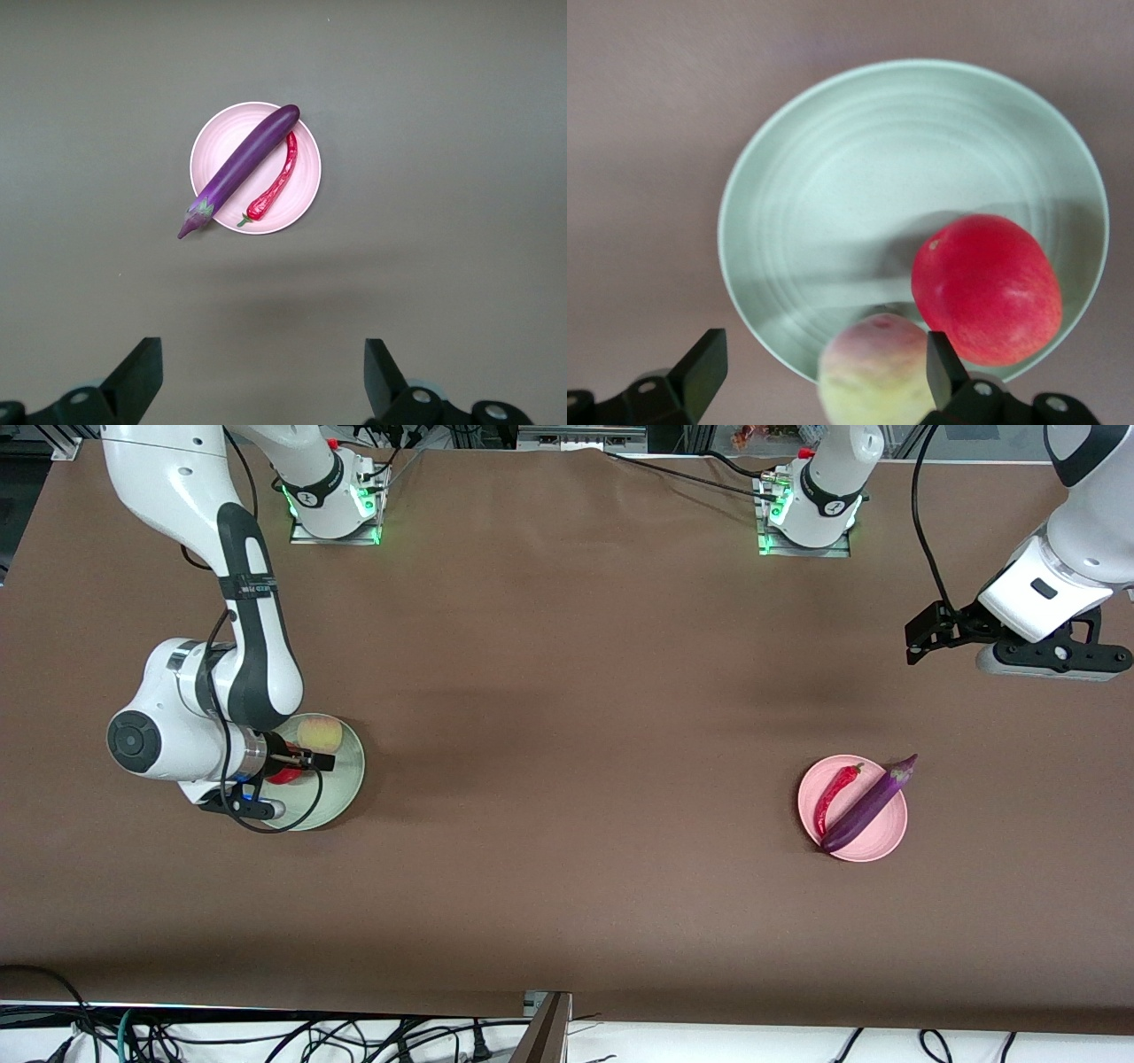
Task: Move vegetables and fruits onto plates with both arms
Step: 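Set the peach on the green plate while the left gripper withdraws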
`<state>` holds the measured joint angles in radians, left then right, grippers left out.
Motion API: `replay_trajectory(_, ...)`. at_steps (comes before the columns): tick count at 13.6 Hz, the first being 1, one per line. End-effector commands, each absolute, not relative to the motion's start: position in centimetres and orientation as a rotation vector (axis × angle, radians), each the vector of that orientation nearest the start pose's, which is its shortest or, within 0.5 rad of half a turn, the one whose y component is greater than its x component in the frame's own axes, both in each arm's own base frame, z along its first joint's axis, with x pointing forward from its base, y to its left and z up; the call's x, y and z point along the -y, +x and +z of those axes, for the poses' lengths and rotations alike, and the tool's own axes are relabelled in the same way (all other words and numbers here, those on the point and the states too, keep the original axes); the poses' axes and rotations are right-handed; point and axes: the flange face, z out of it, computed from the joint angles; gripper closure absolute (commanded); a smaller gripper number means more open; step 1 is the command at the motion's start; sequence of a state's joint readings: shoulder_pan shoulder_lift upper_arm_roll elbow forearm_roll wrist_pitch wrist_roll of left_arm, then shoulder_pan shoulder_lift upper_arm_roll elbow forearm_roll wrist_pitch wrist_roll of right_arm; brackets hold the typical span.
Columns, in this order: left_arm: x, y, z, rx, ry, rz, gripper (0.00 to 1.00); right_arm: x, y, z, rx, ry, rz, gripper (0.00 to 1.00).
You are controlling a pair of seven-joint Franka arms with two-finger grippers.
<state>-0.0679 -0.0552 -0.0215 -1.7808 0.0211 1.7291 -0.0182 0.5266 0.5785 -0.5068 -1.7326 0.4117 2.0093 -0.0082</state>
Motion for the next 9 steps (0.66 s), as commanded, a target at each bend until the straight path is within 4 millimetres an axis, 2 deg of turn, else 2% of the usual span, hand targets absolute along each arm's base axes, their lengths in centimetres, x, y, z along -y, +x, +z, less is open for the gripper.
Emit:
replay_trajectory(1,5.0,54.4,57.1,-0.118,-3.128,-0.015,0.00,-7.8,64.2,28.6,-0.250,-3.015,0.286,0.01)
replay_trajectory(2,5.0,54.4,57.1,-0.120,-3.128,-0.015,0.00,-8.8,64.3,29.3,-0.244,-3.017,0.284,0.01)
replay_trajectory(4,4.9,54.4,57.1,-0.120,-3.128,-0.015,0.00,-9.8,64.4,32.6,-0.230,-3.005,0.237,0.01)
replay_trajectory(7,4.9,54.4,57.1,-0.120,-3.128,-0.013,0.00,-9.6,66.3,38.9,-0.121,-3.089,0.145,0.01)
replay_trajectory(9,5.0,54.3,57.1,-0.123,-3.128,-0.013,0.00,-9.1,66.0,42.0,-0.113,-3.080,0.203,0.00)
